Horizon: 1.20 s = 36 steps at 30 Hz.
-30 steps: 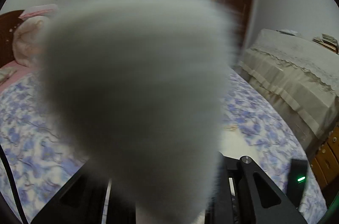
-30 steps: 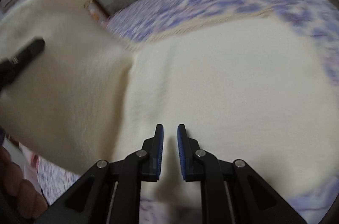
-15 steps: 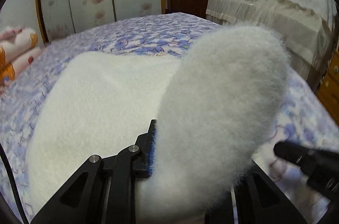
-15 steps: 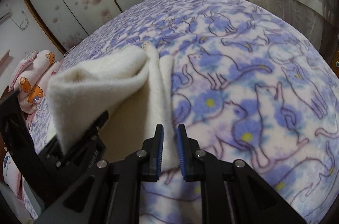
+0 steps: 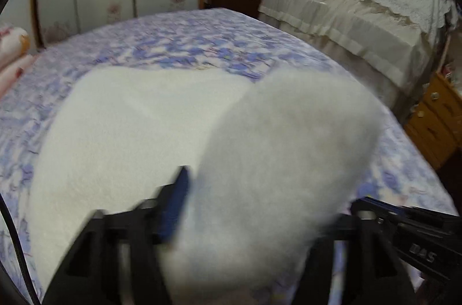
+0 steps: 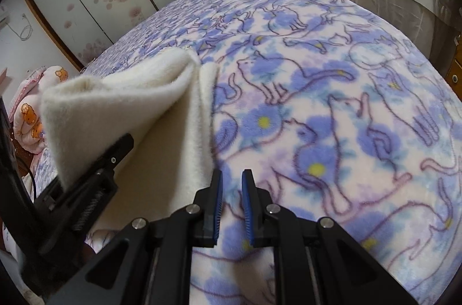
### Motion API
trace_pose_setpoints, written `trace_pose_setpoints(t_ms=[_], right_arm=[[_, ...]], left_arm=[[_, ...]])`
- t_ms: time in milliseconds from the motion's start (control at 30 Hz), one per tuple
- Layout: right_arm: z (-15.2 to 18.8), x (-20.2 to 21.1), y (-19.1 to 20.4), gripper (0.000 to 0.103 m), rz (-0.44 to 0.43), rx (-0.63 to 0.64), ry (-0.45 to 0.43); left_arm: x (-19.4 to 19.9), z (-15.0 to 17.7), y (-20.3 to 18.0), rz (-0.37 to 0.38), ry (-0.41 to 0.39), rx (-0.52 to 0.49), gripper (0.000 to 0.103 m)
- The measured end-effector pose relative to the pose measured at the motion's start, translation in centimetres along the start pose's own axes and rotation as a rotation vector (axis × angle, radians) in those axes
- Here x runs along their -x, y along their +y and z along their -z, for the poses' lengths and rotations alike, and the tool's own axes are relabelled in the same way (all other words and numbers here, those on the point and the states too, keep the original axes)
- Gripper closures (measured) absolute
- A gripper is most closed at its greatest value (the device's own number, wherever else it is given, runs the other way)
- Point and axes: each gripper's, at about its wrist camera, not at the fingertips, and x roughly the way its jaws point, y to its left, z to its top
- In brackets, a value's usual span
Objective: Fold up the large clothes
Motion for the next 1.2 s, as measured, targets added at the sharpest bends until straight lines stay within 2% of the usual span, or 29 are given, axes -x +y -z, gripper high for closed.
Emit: trace_pose_setpoints(t_ms=[33,67,133,233,300,367,433,500,600,667,700,733,800,867,933,1033,1133,1200], right_arm=[[-0.1,0.4,-0.1,0.089,-0.002,-0.002,0.001],[-0.3,0.9,0.0,0.089,-0.005,0.000,-0.003],[-0.8,2.0,0.2,0.079,-0.016,0.009,-0.016],[-1.8,4.0,1.1,0.074,-0.057,0.025,-0.043],[-2.6,5.3,2.2,0.072,-0.093,0.043,-0.059],[-3.4,6.1,3.5,0.064,-0.137,0.070,-0.062],[-4.2,6.2,4.9,0.052,-0.177,0.098,-0.055],[-5.1,5.2,6.6,0.050,-0.180,0.135,-0.029],[-5.9,2.4,8.2,0.050,-0.163,0.164,0.054],[-6.4,0.4,8.8,0.051,-0.178,0.157,0.108],[-6.4,-0.5,9.0,0.062,-0.182,0.161,0.129],[-6.4,-1.2,9.1,0.078,-0.191,0.168,0.150],[-6.3,-2.4,9.4,0.085,-0.175,0.185,0.169],[-5.9,-2.2,9.2,0.087,-0.174,0.186,0.157],[-5.3,-1.0,8.3,0.089,-0.203,0.140,0.117],[-3.1,-0.2,5.2,0.095,-0.233,0.041,0.080],[0.1,-3.9,1.7,0.095,-0.240,-0.082,0.162],[1.3,-4.8,0.8,0.095,-0.270,-0.116,0.140]], left_arm=[[0.7,-0.2,0.1,0.025,0.007,0.002,0.014],[1.4,-0.3,0.1,0.045,0.012,-0.001,0.014],[3.1,-0.5,0.4,0.102,0.044,-0.002,0.014],[6.2,-0.8,2.8,0.192,0.078,0.088,0.014],[7.7,-0.9,4.9,0.209,0.079,0.152,0.013],[8.5,-0.9,7.7,0.159,0.081,0.209,0.013],[8.4,-0.8,10.7,0.069,0.103,0.252,0.013],[7.4,-0.4,13.5,-0.017,0.158,0.290,0.013],[6.5,0.4,16.2,-0.031,0.195,0.352,0.014],[6.1,0.6,16.8,-0.020,0.206,0.354,0.014],[5.9,0.6,16.9,-0.023,0.205,0.350,0.014],[5.9,0.7,16.9,-0.023,0.203,0.346,0.014],[5.4,0.4,16.7,-0.031,0.203,0.330,0.016],[4.8,-0.2,16.5,-0.030,0.206,0.313,0.025],[4.6,-0.5,15.7,-0.015,0.204,0.284,0.043],[4.6,0.1,14.7,-0.042,0.171,0.240,0.043],[4.2,1.7,13.3,-0.076,0.147,0.158,0.042],[4.1,2.4,12.2,-0.123,0.128,0.091,0.042]])
